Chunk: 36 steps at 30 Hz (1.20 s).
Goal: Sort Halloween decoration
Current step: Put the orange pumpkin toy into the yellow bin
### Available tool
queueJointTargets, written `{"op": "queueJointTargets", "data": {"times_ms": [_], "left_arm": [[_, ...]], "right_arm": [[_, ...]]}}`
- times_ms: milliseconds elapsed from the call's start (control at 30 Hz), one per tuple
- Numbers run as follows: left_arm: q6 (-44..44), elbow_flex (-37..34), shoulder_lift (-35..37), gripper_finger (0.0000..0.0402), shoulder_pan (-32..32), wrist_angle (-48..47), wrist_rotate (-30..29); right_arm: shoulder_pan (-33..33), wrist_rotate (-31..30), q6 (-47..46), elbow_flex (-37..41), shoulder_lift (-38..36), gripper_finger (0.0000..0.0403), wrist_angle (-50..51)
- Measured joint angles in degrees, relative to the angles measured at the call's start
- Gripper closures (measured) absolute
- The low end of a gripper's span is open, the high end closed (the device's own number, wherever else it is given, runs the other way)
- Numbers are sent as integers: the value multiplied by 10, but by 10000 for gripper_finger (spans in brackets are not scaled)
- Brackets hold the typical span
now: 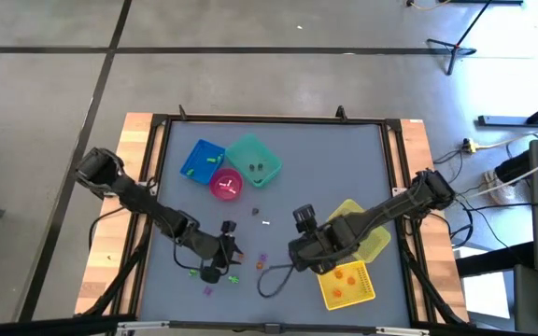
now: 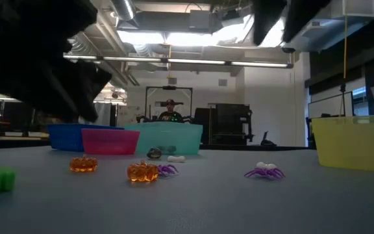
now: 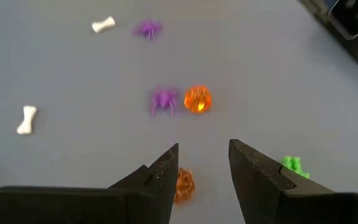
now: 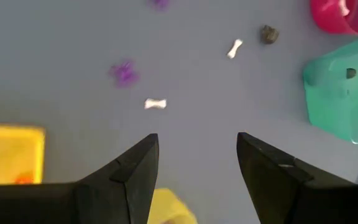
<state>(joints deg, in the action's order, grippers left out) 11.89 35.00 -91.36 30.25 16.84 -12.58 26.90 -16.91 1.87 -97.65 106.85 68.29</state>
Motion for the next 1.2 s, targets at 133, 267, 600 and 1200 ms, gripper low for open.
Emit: {"op": "queueJointTargets", "data": {"times_ms": [133,267,600,1200], "left_arm": [[0,0,-17,274,1,-1,0],[0,0,-28,274,1,2,-3],[0,0,-29,274,-3,-2,-18],[2,0,-29,274,-7,-9,-13]], "right_arm": [[-18,14,1,0,0,187,-24],[-28,57,5,0,0,187,-30],[-30,75,31,0,1,187,-69],[-29,75,31,0,2,187,-73]]}}
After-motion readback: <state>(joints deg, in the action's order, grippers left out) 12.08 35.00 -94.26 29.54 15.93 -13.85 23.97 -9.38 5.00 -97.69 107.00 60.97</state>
